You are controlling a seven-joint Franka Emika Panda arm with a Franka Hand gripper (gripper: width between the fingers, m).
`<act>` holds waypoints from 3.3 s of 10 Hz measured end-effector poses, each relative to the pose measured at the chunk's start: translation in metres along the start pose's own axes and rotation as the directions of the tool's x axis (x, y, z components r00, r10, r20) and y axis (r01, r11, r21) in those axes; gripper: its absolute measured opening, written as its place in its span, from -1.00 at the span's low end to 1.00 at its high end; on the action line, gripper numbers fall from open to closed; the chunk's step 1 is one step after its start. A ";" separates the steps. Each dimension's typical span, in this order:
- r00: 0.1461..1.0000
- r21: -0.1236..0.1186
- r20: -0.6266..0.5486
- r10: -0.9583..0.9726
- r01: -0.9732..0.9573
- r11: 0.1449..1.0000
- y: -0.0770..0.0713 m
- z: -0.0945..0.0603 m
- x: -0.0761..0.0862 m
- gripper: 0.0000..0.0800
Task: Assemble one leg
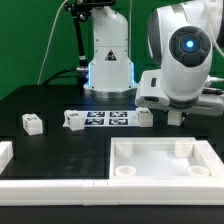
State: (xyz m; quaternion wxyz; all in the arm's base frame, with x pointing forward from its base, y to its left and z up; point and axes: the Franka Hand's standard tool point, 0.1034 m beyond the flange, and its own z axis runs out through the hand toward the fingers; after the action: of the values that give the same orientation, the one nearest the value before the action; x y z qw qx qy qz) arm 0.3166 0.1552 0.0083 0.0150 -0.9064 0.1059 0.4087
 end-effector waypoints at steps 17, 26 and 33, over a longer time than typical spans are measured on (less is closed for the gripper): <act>0.999 0.047 -0.014 -0.034 0.035 0.998 0.009 -0.070 0.001 -0.28; 0.721 -0.025 -0.679 -0.143 0.171 0.985 0.001 -0.139 0.008 -0.28; 0.454 -0.093 -0.864 -0.219 0.283 0.955 -0.011 -0.158 0.013 -0.28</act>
Offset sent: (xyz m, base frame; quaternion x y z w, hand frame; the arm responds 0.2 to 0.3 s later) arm 0.0000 0.0000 0.0000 0.0000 0.0000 0.0000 1.0000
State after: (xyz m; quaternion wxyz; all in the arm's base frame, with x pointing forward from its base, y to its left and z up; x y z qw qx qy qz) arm 0.4439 0.1456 0.1030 0.0488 -0.9923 -0.0227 -0.1116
